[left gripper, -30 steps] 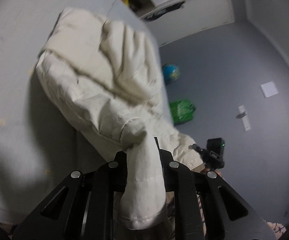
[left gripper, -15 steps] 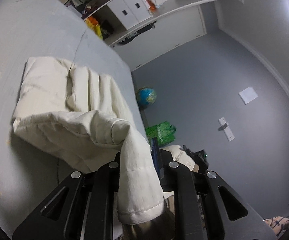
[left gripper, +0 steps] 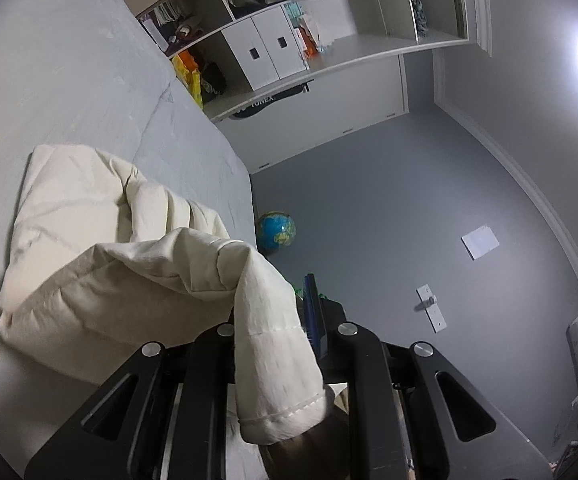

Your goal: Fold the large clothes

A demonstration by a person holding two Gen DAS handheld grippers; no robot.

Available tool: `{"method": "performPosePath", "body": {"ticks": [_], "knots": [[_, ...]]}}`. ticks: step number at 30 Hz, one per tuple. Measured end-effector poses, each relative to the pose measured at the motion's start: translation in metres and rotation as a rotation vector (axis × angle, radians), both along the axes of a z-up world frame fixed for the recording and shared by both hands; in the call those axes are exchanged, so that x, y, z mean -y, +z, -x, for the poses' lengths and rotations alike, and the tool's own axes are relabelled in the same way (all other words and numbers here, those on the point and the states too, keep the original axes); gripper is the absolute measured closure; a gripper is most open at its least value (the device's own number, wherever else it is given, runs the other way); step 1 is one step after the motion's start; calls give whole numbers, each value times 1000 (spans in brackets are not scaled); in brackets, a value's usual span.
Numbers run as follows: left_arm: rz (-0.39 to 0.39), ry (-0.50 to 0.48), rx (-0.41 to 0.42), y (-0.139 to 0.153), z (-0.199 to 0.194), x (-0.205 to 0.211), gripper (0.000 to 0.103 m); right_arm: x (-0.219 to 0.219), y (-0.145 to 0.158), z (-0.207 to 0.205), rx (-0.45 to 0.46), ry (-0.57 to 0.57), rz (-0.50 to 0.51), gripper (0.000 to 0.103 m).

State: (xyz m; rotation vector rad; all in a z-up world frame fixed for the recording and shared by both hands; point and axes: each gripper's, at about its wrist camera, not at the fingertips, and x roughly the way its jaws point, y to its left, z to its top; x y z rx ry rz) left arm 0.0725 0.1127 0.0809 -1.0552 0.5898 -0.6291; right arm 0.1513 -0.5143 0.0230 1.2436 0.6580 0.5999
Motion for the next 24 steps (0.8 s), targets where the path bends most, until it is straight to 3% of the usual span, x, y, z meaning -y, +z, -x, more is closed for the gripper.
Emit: {"method": "performPosePath", "body": {"ticks": [8, 16, 21, 24], "knots": [[62, 75, -40, -21, -45, -20, 87, -6, -26, -55, -37, -85, -23, 83], [164, 166, -129, -58, -93, -36, 86, -23, -58, -106, -96, -146, -13, 83], [181, 223, -210, -82, -114, -43, 83, -30, -78, -126, -146, -189, 31, 83], [145, 261, -289, -96, -123, -43, 82, -36, -91, -137, -187, -191, 72, 81]]}}
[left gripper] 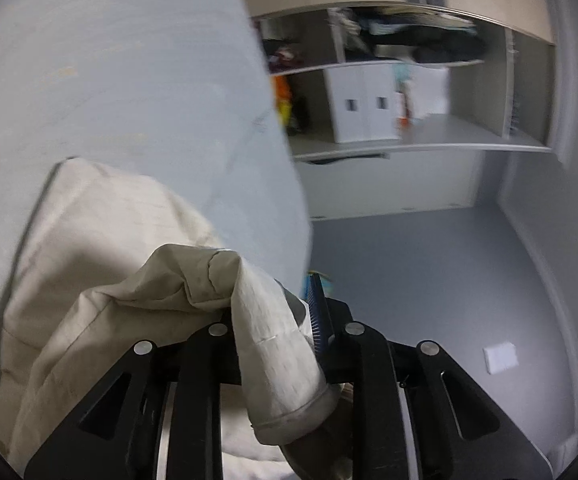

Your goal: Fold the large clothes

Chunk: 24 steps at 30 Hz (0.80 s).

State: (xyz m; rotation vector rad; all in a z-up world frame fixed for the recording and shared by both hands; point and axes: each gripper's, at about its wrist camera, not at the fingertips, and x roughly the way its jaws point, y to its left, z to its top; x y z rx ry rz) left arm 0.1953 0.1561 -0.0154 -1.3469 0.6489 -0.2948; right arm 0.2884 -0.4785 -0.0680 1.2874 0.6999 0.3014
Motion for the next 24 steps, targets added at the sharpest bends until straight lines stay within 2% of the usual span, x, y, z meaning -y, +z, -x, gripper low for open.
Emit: {"method": "performPosePath", "body": {"ticks": [5, 8, 10, 11, 12, 13, 15, 17, 19, 24], "knots": [[-145, -14, -78, 4, -8, 6, 77, -6, -12, -9, -62, 6, 63, 79], [-200, -32, -116, 7, -10, 9, 73, -8, -10, -12, -77, 32, 91, 69], [-221, -31, -129, 10, -7, 10, 56, -7, -4, -11, -71, 34, 115, 54], [-240, -22, -119, 14, -6, 11, 37, -7, 0, -10, -65, 27, 121, 50], [-275, -7, -106, 20, -3, 12, 30, -5, 2, -8, -61, 20, 126, 41], [-334, 6, -94, 30, 0, 14, 27, -3, 8, -5, -55, -3, 141, 32], [-388, 11, -73, 40, 2, 17, 11, 3, 17, 2, -31, -41, 151, 30], [-464, 56, -55, 51, 9, 18, 7, 7, 29, 6, -7, -66, 155, 30], [-501, 65, -35, 59, 13, 17, 7, 8, 39, 10, 16, -75, 172, 29], [-569, 64, -38, 72, 18, 21, 7, -13, 74, 15, 85, -13, 315, 29]]}}
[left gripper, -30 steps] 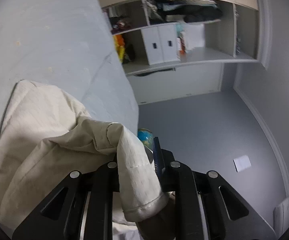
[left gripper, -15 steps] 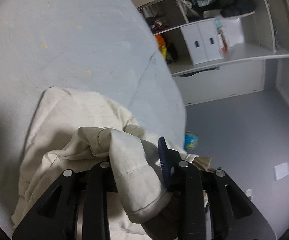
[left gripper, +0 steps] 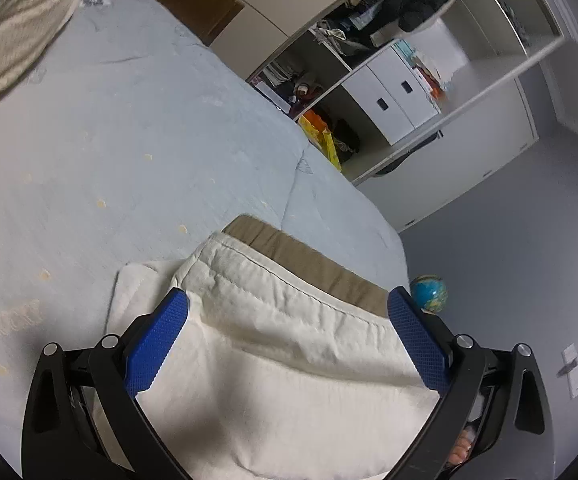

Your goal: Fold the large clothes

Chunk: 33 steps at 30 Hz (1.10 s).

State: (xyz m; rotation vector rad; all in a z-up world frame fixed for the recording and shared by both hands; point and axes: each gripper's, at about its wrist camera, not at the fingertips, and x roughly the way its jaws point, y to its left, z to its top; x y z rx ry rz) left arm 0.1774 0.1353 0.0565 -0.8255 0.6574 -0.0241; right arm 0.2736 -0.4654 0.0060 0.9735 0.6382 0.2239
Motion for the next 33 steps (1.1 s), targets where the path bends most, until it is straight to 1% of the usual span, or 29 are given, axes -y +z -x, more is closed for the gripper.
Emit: {"method": "performPosePath", "body": {"ticks": [3, 8, 12, 13, 16, 17, 19, 21, 23, 25, 28, 30, 33], "knots": [[-48, -22, 1, 9, 0, 10, 7, -24, 18, 0, 25, 75, 102, 29], [-158, -37, 19, 26, 7, 27, 7, -68, 41, 13, 50, 190, 275, 29], [-217, -73, -1, 30, 10, 47, 7, -107, 57, 27, 70, 284, 431, 29], [-236, -88, -7, 30, 10, 54, 7, -118, 60, 32, 80, 315, 485, 29], [-297, -119, -15, 31, 14, 70, 7, -141, 65, 45, 92, 368, 601, 29], [-319, -134, -17, 30, 16, 77, 7, -152, 65, 50, 89, 396, 661, 29], [-346, -171, -26, 27, 18, 93, 7, -168, 62, 59, 80, 436, 736, 29], [-362, -207, -41, 21, 18, 105, 7, -178, 58, 65, 68, 469, 793, 29], [-402, -259, -65, 13, 18, 123, 8, -188, 52, 70, 39, 499, 851, 29], [-481, -321, -97, 5, 16, 145, 11, -197, 43, 75, 8, 534, 904, 29], [-562, -384, -123, -7, 13, 167, 13, -209, 29, 77, -9, 569, 1000, 29], [-582, -409, -143, -17, 10, 174, 15, -210, 19, 75, -15, 574, 1022, 29], [-616, -408, -162, -29, 3, 175, 14, -209, 10, 64, -27, 560, 1000, 29]]}}
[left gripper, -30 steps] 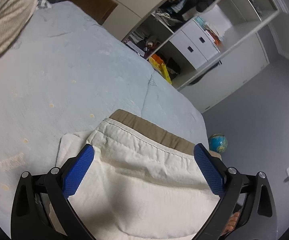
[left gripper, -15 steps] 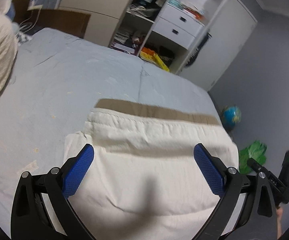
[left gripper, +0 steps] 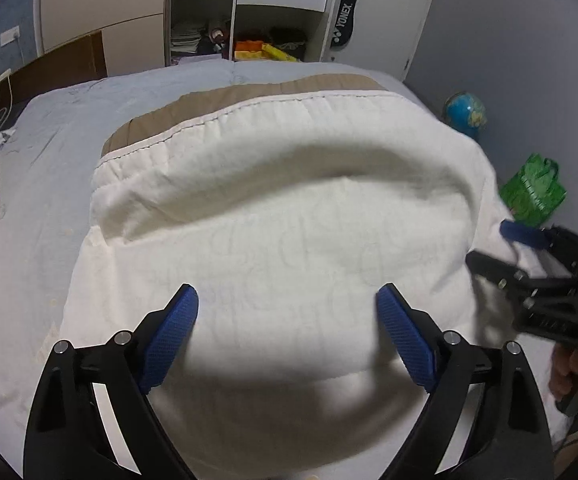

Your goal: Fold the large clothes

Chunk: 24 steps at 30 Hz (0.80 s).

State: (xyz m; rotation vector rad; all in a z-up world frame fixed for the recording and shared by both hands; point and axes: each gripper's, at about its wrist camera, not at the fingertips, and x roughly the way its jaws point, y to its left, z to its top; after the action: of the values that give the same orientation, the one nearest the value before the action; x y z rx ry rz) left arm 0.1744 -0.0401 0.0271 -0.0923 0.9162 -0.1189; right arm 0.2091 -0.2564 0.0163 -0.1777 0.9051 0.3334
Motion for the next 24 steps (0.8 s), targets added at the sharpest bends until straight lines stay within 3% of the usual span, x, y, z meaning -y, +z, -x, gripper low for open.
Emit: {"method": "performPosePath", "body": {"ticks": [11, 24], "knots": [[89, 85, -66, -28, -29, -28, 13, -4, -29, -43, 4, -78, -30, 18], [74, 85, -126, -52, -35, -33, 12, -8, -64, -65, -72, -98, -27, 12]]}}
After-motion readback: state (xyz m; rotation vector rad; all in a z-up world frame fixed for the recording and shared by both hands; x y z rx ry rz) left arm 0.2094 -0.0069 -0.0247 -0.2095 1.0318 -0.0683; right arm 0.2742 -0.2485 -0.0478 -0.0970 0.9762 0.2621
